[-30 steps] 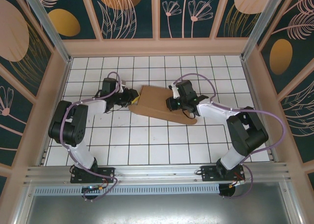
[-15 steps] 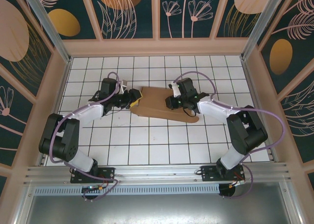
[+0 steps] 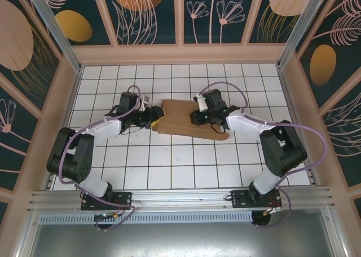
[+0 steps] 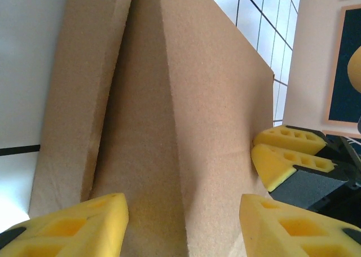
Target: Fold the paper box
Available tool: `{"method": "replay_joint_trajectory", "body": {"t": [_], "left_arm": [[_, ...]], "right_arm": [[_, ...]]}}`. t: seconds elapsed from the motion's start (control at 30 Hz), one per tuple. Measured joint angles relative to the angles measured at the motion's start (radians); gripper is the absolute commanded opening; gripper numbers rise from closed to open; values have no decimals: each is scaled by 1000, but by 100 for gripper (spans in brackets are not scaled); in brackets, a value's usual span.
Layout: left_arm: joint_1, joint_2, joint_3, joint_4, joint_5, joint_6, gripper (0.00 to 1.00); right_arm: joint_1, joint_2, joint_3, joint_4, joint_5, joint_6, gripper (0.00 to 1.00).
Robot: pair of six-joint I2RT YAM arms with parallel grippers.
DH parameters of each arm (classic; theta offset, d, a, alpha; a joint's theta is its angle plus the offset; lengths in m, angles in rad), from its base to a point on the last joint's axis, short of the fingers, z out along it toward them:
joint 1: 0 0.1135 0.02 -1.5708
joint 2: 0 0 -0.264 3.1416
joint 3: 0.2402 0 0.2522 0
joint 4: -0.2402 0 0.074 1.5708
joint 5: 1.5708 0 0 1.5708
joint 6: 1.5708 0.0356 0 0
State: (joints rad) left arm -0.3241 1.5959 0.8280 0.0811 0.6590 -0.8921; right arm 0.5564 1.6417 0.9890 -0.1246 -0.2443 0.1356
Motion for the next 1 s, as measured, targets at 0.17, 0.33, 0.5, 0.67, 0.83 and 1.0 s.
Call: {"method": "replay_joint_trajectory", "body": {"t": [0.17, 0.33, 0.5, 0.67, 0.83, 1.0], "left_arm": [[-4, 12, -17, 58, 22, -28, 56], [-13, 16, -18, 73, 26, -37, 56], [-32, 41, -28, 96, 43, -61, 55], [-34, 43, -33, 95, 35, -59, 54], [-34, 42, -38, 92, 12, -52, 53], [-35, 13, -37, 44, -61, -14, 53]], "right_arm": [[-7, -2, 3, 0, 0, 5, 30], [-25, -50, 3, -1, -16, 39, 36], [-71, -81, -2, -6, -30, 64, 37], [-71, -71, -24, -18, -26, 72, 33], [-37, -43, -28, -22, 42, 72, 30], [10, -6, -10, -20, 134, 72, 29]]}}
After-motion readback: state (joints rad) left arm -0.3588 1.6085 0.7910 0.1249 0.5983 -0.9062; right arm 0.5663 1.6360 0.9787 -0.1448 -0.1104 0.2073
